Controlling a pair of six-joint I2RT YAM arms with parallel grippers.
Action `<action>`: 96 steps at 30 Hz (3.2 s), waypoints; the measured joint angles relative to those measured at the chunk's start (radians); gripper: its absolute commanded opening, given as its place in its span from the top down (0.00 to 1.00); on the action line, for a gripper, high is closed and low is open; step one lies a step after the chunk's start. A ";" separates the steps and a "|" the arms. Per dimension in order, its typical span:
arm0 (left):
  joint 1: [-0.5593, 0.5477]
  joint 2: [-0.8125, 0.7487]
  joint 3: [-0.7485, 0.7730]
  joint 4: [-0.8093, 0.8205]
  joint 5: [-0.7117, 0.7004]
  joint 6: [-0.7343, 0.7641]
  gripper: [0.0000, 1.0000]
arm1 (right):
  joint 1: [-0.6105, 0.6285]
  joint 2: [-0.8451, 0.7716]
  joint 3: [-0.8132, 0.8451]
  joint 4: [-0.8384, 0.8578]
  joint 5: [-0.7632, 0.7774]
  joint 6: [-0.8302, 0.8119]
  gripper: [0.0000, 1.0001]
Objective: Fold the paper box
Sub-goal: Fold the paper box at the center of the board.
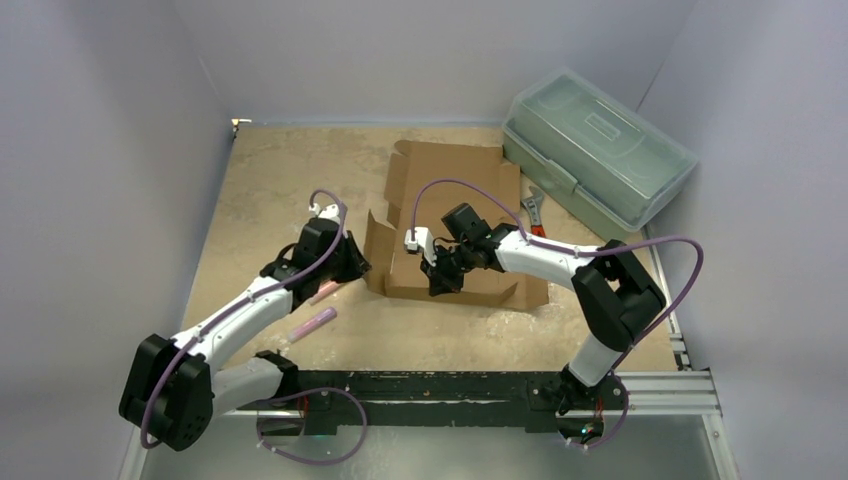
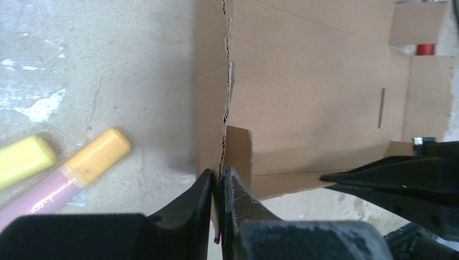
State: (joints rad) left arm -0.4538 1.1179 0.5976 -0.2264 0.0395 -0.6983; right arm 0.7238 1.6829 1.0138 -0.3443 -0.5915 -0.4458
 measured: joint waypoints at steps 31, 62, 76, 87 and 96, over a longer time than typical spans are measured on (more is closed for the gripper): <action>-0.011 0.010 -0.076 0.239 0.193 -0.069 0.61 | 0.005 0.000 0.003 0.014 0.007 0.001 1.00; -0.014 -0.086 -0.261 0.341 0.235 -0.109 0.38 | 0.008 0.011 0.009 0.016 0.003 0.020 1.00; -0.074 -0.080 -0.267 0.374 0.148 -0.137 0.44 | 0.011 0.032 0.020 0.021 -0.003 0.021 0.80; -0.084 -0.061 -0.245 0.327 0.065 -0.125 0.47 | 0.011 0.031 0.020 0.005 -0.023 0.016 0.67; -0.086 -0.045 -0.224 0.298 0.029 -0.117 0.52 | 0.023 0.031 0.032 0.002 -0.004 0.017 0.87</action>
State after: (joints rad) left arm -0.5396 1.0733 0.3740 0.0715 0.0689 -0.8158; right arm 0.7464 1.7138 1.0458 -0.3428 -0.5953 -0.4286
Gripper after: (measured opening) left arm 0.498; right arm 0.174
